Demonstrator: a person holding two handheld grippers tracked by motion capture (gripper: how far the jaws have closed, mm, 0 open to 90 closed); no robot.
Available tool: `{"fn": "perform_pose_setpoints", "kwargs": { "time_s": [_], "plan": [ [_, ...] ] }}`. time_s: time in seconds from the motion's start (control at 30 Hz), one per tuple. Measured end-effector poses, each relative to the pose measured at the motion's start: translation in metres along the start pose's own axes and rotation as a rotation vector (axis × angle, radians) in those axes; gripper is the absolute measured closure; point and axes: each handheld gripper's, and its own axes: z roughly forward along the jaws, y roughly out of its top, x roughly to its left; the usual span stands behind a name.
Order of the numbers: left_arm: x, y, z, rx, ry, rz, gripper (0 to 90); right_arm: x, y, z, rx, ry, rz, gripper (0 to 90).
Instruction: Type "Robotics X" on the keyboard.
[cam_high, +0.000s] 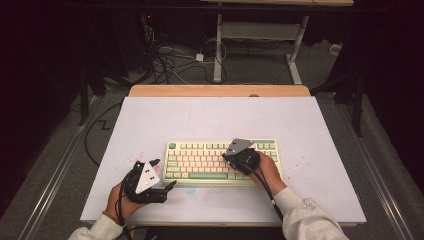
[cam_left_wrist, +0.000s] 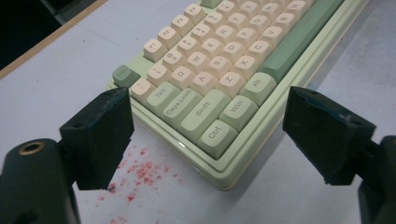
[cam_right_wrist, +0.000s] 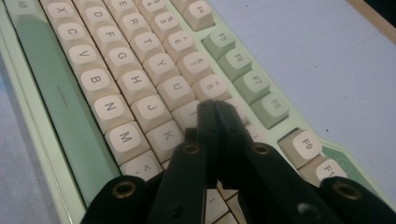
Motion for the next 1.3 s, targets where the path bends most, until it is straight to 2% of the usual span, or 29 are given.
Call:
{"fn": "perform_pose_setpoints", "kwargs": {
  "time_s": [0.07, 0.23, 0.57, 1.0, 1.3],
  "plan": [
    [0.0, 0.0, 0.0, 0.001, -0.001, 0.002, 15.8, 0.0, 0.001, -0.001, 0.007, -0.002, -0.005, 90.0],
    [0.0, 0.0, 0.0, 0.003, 0.001, 0.001, 15.8, 0.0, 0.001, -0.008, -0.04, -0.003, 0.007, 90.0],
    [0.0, 0.0, 0.0, 0.007, -0.001, 0.007, 15.9, 0.001, 0.002, -0.021, -0.092, -0.01, 0.012, 90.0],
    [-0.002, 0.001, 0.0, 0.004, -0.013, 0.01, 17.9, 0.003, 0.001, -0.044, -0.164, -0.017, 0.016, 90.0],
    [-0.001, 0.002, -0.002, -0.007, -0.007, -0.002, 20.1, 0.003, -0.008, -0.066, -0.212, -0.025, 0.022, 90.0]
  ]
}}
